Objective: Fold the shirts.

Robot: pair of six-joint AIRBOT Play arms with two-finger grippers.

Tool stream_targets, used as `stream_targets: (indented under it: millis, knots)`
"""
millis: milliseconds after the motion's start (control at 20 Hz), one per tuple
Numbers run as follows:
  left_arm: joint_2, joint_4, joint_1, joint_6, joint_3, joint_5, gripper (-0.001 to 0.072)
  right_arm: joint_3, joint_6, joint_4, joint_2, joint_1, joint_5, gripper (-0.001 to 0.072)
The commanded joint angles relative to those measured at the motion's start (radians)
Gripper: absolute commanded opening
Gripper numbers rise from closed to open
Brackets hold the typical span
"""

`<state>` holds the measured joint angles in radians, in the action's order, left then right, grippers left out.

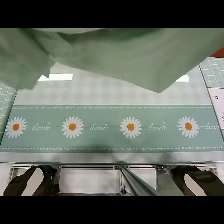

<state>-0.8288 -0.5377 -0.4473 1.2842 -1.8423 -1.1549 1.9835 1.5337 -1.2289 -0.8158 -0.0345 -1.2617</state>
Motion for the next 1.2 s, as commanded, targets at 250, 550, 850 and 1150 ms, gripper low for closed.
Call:
stream_targets:
  millis: [250,550,850,1150]
  knots:
    - [0.257,-0.532,0.226,0.165,0.047,-0.186,0.0025,0.008,0.058,-0.294,0.138,0.009,-0.231,0.0024]
    - [0.242,-0.535,0.278,0.199,0.422,-0.315,0.0025,-0.306,0.063,-0.324,0.120,0.009,-0.233,0.0022]
    - [-0.037,-0.402,0.288,0.156,0.855,0.003,0.0025,-0.608,0.064,-0.322,-0.186,0.009,0.061,0.0021]
    - [-0.566,-0.113,0.336,0.036,0.762,0.265,0.0026,-0.453,0.063,-0.043,-0.675,0.111,0.328,0.0024]
